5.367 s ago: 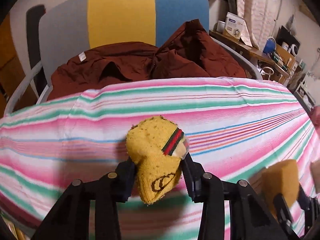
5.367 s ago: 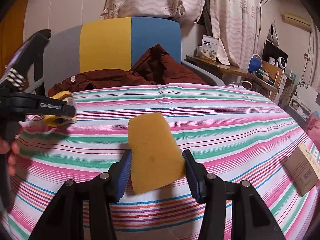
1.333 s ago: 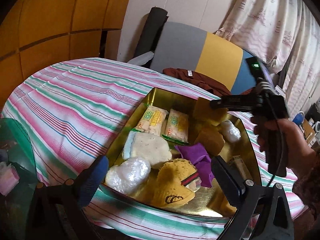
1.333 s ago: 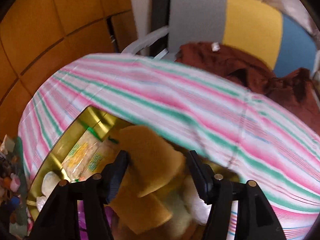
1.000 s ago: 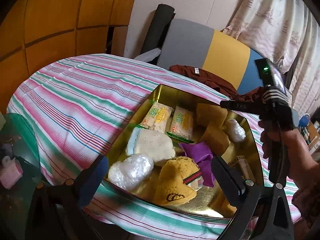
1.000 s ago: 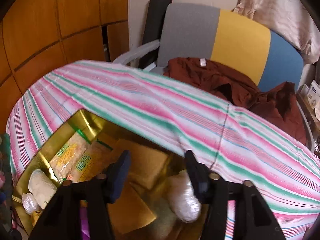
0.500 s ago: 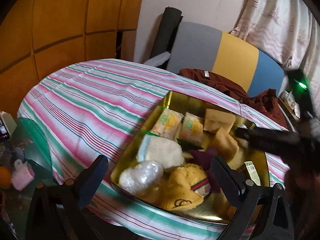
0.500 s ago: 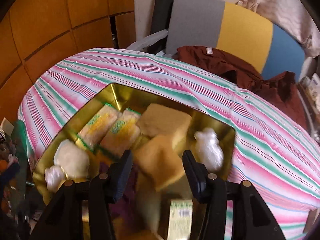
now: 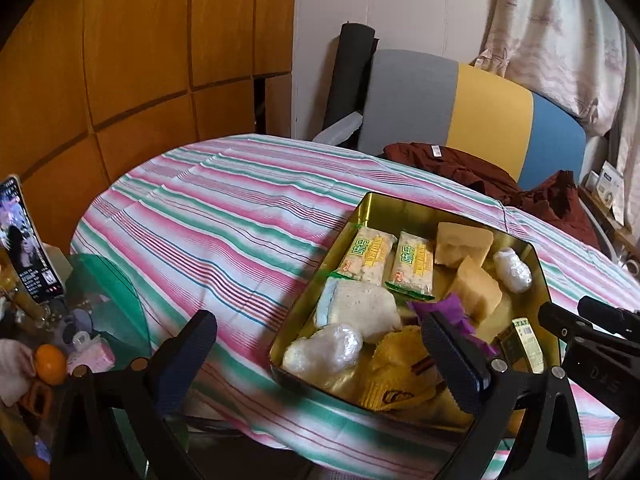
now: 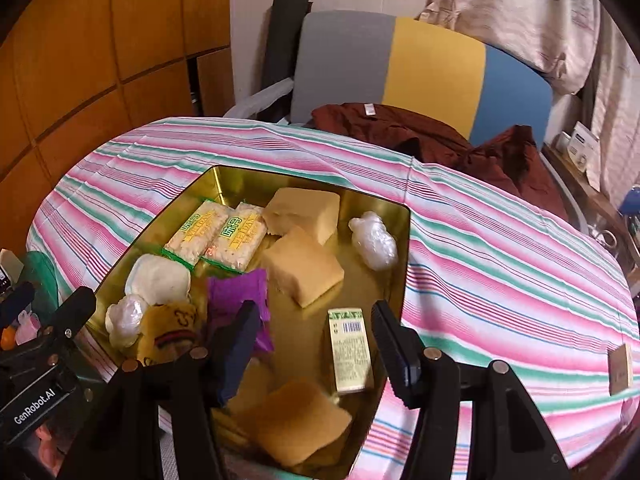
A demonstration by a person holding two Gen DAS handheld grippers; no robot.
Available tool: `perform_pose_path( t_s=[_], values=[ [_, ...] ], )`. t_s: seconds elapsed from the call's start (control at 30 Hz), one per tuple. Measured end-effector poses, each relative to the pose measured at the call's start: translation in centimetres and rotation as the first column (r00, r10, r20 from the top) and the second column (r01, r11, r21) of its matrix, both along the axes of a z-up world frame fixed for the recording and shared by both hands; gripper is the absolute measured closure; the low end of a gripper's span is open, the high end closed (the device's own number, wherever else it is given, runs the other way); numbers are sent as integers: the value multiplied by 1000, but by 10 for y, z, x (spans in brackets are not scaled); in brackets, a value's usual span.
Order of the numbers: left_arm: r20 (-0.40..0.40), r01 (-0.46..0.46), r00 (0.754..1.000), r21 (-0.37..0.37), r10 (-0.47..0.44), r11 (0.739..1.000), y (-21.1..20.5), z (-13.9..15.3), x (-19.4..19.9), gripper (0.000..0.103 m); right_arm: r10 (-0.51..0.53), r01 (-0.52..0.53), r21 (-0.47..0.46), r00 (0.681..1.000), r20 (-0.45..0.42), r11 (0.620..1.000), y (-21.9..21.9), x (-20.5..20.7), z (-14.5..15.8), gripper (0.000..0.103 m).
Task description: Organize objects
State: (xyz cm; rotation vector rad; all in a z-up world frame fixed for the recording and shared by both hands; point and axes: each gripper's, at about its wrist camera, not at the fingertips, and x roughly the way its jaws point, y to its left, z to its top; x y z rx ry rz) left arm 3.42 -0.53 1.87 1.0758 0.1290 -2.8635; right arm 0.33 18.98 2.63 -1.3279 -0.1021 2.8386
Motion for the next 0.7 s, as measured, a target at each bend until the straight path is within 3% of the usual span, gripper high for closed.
perform_pose_path(
  t_s=[0.2, 0.37, 0.57, 0.7],
  values=[
    [93, 19, 996, -19, -17, 1000, 3, -4, 1, 0, -69, 69, -9, 998, 0, 998, -2, 15, 2, 44],
    [132, 3, 991, -4, -2, 1000, -1, -5, 0, 0, -185, 184, 41, 982, 26, 982, 3, 19, -2, 44],
    [131, -10, 991, 10, 8, 1000, -7, -1, 1, 0, -193, 195, -64, 980, 38, 979, 6, 28, -3, 44],
    [127, -5, 992, 4, 5, 1000, -8, 2, 1, 0, -195, 197, -73, 980, 28, 978, 2, 31, -2, 44]
  ],
)
